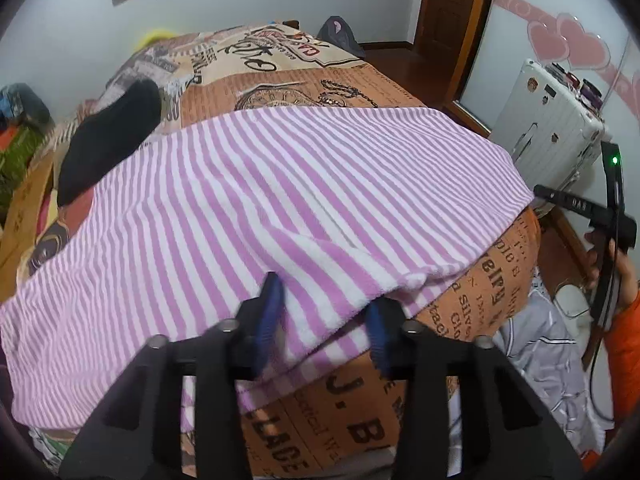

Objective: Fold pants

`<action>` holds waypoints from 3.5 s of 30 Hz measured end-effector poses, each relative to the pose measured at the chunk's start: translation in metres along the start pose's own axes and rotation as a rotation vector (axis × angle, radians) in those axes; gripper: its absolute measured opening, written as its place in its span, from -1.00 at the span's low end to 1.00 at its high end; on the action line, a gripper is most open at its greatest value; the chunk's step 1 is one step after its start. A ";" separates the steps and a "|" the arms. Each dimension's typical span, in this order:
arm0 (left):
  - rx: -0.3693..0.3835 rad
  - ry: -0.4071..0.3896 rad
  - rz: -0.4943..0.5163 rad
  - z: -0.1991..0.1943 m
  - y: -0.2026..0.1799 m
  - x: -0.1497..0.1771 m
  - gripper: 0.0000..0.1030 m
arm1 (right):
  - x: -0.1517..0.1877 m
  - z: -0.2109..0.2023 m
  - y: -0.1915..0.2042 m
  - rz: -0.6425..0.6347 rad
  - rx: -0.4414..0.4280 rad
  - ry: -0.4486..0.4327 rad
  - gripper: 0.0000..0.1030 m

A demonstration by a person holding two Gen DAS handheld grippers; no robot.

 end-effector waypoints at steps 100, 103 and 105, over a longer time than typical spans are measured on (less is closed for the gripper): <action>-0.008 -0.119 -0.594 -0.030 0.473 0.116 -0.41 | 0.005 0.161 0.581 -1.202 -0.174 0.276 -0.84; -0.045 -0.121 -0.588 -0.035 0.481 0.109 -0.42 | -0.004 0.155 0.585 -1.182 -0.166 0.219 -0.85; -0.063 -0.109 -0.588 -0.034 0.488 0.107 -0.42 | -0.008 0.160 0.592 -1.163 -0.154 0.206 -0.85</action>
Point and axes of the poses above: each gripper's, at about its wrist camera, not at the fingertips, and z roughly the way its jaws point, y to its left, x to its underside, the point moved 5 cm from there along z, roughly the way its jaws point, and after that the axes turned 13 degrees about y, right-handed, at the moved point
